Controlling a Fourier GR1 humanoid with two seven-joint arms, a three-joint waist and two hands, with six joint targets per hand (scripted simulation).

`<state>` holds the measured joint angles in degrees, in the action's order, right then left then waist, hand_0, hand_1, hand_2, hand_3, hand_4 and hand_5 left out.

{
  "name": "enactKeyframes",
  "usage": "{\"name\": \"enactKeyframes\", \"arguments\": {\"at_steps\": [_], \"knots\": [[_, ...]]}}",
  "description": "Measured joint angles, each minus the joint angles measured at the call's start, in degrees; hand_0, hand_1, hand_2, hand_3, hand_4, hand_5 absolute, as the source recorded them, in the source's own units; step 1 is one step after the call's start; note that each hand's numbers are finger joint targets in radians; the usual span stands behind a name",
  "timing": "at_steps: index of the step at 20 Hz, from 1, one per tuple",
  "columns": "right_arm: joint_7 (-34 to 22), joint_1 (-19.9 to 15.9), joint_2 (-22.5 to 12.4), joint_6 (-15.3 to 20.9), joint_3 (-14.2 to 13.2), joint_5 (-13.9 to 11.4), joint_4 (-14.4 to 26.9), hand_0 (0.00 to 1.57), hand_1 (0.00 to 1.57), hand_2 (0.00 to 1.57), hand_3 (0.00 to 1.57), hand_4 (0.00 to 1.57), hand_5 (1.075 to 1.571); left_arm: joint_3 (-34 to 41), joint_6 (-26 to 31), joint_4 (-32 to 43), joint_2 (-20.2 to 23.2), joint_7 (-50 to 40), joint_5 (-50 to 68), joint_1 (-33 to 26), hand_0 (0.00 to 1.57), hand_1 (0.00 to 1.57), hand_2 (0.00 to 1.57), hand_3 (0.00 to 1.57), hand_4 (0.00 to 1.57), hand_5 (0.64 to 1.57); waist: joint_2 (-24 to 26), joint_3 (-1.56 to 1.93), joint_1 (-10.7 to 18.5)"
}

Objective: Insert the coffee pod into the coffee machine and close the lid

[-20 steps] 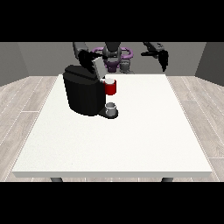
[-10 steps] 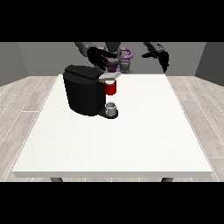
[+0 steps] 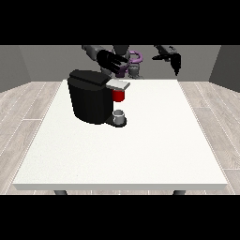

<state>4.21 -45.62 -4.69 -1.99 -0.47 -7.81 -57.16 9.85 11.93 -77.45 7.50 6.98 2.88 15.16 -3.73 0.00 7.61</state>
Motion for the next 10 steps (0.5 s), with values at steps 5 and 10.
{"name": "enactKeyframes", "arguments": {"at_steps": [5, 10], "knots": [[2.81, 3.46, 2.81, -1.88, 2.42, 1.41, -2.62, 0.00, 0.00, 0.00, 0.00, 0.28, 1.571, -0.57, -1.36, 0.65, -1.47, 2.26, -0.64, -1.38, 0.00, 0.00, 0.00, 0.00, 0.19, 1.571, 2.51, -0.01, -2.01], [4.41, 12.75, 4.13, -0.67, 7.39, 8.02, -7.15, 0.00, 0.00, 0.00, 0.00, 0.16, 1.571, -1.14, -2.21, 2.49, -3.01, 4.20, -1.23, -4.57, 0.00, 0.00, 0.00, 0.00, 0.19, 1.571, 7.09, 0.00, -4.51]]}}
